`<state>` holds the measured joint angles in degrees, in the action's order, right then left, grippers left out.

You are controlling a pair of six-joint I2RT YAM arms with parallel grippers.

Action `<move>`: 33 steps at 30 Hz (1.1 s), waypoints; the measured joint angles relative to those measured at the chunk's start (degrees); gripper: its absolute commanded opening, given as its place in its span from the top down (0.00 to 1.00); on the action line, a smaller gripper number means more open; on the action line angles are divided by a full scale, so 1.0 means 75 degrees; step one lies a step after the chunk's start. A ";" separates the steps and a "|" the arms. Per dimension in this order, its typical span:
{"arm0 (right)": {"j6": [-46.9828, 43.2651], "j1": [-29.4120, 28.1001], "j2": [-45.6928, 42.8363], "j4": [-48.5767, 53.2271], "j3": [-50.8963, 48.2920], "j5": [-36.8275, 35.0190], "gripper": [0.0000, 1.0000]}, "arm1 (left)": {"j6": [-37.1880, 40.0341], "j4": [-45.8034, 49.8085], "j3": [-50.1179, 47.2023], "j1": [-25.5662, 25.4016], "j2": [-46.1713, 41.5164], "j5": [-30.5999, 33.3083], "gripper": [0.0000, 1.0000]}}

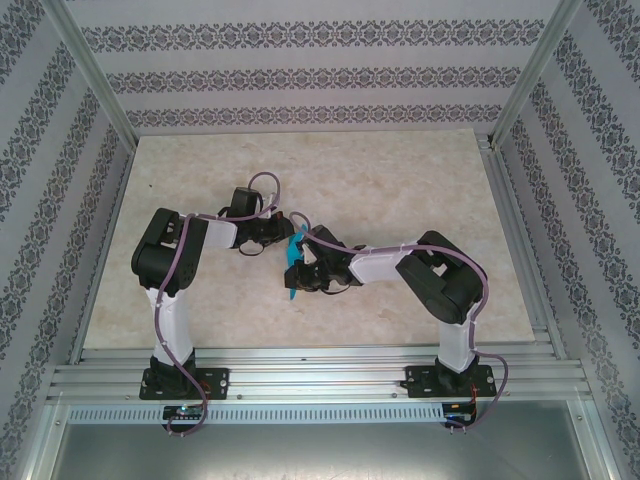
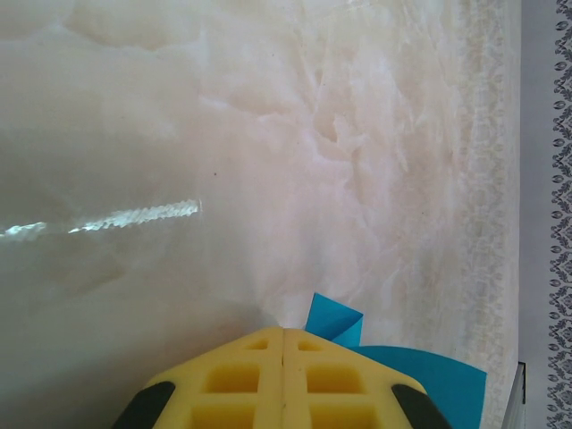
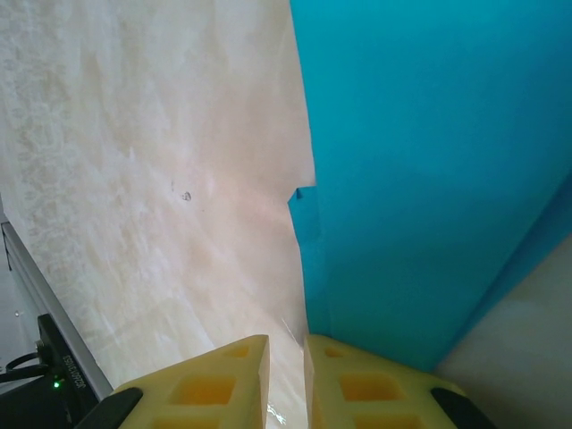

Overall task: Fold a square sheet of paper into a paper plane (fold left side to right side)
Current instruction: Fold the wing for the fifth time at the center of the table.

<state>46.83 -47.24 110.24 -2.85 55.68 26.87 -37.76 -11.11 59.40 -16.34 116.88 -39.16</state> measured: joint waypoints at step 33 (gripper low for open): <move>-0.0393 0.0315 -0.0172 0.0099 -0.0224 0.0102 0.82 | 0.0017 0.0498 -0.1594 -0.0557 -0.2585 -0.0737 0.99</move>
<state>43.88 -44.88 108.95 -2.11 54.00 27.64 -37.63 -7.38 47.44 -20.51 97.49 -44.69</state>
